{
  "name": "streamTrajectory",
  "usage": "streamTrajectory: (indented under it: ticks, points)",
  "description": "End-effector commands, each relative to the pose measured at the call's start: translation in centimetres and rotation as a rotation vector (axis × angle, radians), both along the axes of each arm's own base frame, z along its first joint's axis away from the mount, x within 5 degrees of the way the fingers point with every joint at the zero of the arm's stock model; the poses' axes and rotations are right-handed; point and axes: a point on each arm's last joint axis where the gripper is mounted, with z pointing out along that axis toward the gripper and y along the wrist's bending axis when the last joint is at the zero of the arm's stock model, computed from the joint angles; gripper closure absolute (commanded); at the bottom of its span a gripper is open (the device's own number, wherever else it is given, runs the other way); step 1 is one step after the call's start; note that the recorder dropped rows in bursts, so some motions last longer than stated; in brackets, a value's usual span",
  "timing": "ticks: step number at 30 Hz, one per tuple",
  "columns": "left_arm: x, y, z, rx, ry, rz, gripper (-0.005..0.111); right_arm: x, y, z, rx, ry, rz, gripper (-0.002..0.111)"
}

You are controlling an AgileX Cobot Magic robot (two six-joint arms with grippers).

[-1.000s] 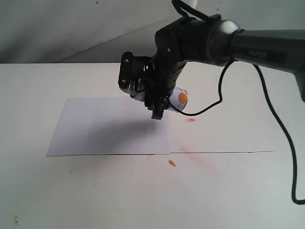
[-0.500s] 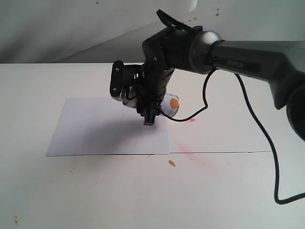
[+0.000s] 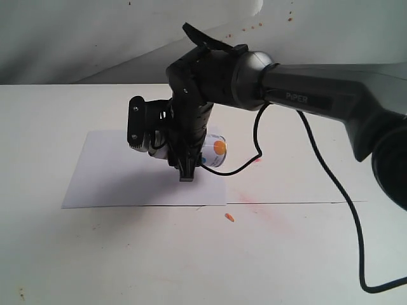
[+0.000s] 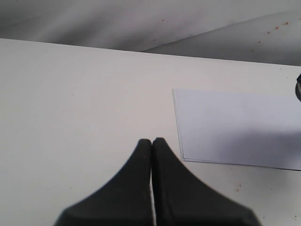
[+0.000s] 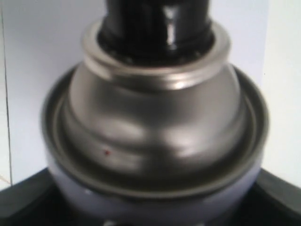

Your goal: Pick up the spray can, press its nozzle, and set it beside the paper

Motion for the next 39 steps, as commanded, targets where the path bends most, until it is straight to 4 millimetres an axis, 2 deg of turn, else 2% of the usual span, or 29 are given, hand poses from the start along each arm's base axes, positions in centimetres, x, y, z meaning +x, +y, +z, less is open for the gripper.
streamTrajectory:
  ticks: [1, 22, 25, 29, 33, 35, 39]
  points:
    - [0.0, 0.0, 0.0, 0.002, -0.012, -0.005, 0.107, 0.2, 0.2, 0.7, 0.000, -0.038, 0.019, 0.108]
    - [0.0, 0.0, 0.0, 0.002, -0.012, -0.005, 0.107, 0.3, 0.1, 0.7, 0.010, -0.042, -0.025, 0.108]
    - [0.1, 0.1, 0.2, 0.076, -0.049, -0.009, 0.107, 0.3, 0.1, 0.7, 0.010, -0.042, -0.025, 0.108]
    - [0.3, -0.2, 2.1, -0.110, -0.233, -0.007, 0.107, 0.3, 0.1, 0.7, 0.010, -0.042, -0.025, 0.108]
    - [0.2, 0.3, 4.2, -0.426, -0.434, 0.048, 0.107, 0.3, 0.2, 0.8, 0.016, -0.049, -0.024, 0.108]
    - [0.1, 0.5, 4.5, -0.489, -0.472, 0.068, 0.107, 0.3, 0.2, 0.8, 0.016, -0.049, -0.024, 0.108]
    - [0.0, 0.8, 5.1, -0.486, -0.537, 0.082, 0.107, 0.3, 0.1, 0.8, 0.015, -0.047, -0.024, 0.108]
